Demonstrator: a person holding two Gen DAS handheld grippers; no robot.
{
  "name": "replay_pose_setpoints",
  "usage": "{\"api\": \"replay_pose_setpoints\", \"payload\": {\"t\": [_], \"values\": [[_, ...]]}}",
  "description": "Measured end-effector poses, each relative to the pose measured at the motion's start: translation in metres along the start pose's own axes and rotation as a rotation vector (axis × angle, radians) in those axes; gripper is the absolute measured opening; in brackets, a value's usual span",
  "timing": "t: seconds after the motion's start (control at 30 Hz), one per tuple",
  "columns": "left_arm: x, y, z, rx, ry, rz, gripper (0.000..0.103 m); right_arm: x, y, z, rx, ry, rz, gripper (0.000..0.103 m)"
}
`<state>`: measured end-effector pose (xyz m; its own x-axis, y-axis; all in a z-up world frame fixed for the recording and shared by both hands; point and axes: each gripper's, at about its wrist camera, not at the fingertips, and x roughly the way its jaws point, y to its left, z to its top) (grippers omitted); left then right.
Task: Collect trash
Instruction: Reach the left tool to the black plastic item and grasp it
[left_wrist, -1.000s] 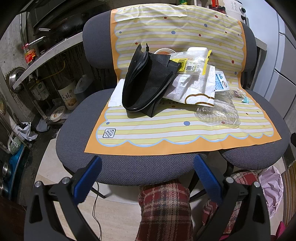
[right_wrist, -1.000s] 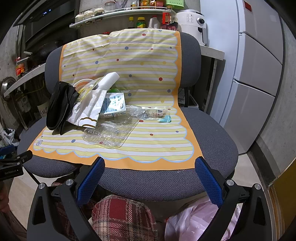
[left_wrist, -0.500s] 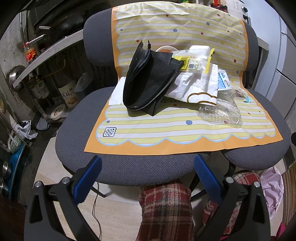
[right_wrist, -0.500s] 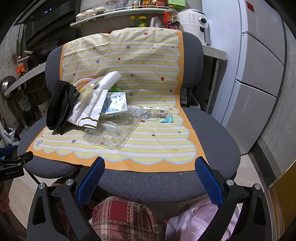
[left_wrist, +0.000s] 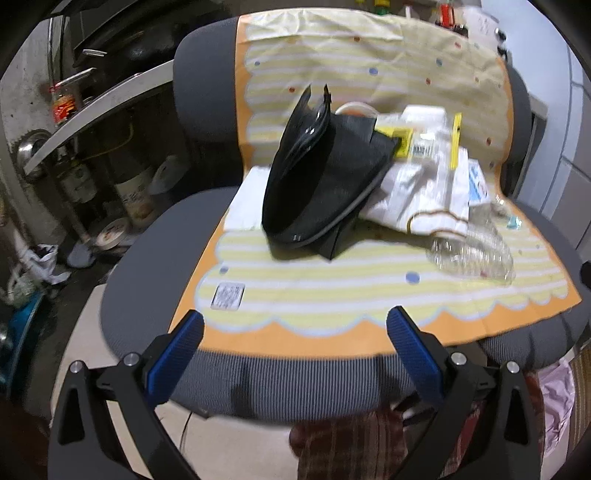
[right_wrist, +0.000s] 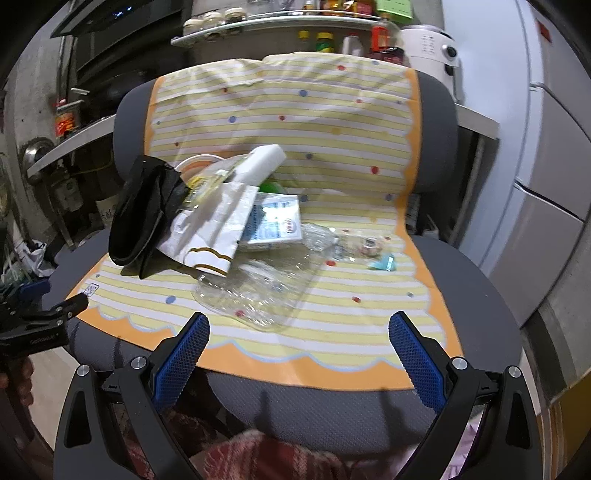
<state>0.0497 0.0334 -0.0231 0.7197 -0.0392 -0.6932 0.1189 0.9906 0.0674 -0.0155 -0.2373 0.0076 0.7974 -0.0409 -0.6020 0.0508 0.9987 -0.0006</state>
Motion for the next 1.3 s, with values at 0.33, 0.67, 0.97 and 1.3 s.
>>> {"api": "replay_pose_setpoints", "payload": {"t": [0.33,0.67,0.97,1.3], "values": [[0.065,0.003,0.037,0.129,0.01,-0.107,0.096,0.028,0.018,0.017,-0.029,0.011,0.012,0.097],[0.114,-0.015,0.055,0.217,0.09,-0.111,0.096,0.048,0.023,0.026,-0.039,0.039,-0.01,0.097],[0.122,-0.009,0.075,0.221,0.072,-0.065,0.077,0.053,0.021,0.024,-0.041,0.052,-0.016,0.097],[0.071,0.038,0.081,0.051,-0.091,-0.092,0.025,0.041,0.022,0.019,-0.026,0.03,-0.001,0.097]]}}
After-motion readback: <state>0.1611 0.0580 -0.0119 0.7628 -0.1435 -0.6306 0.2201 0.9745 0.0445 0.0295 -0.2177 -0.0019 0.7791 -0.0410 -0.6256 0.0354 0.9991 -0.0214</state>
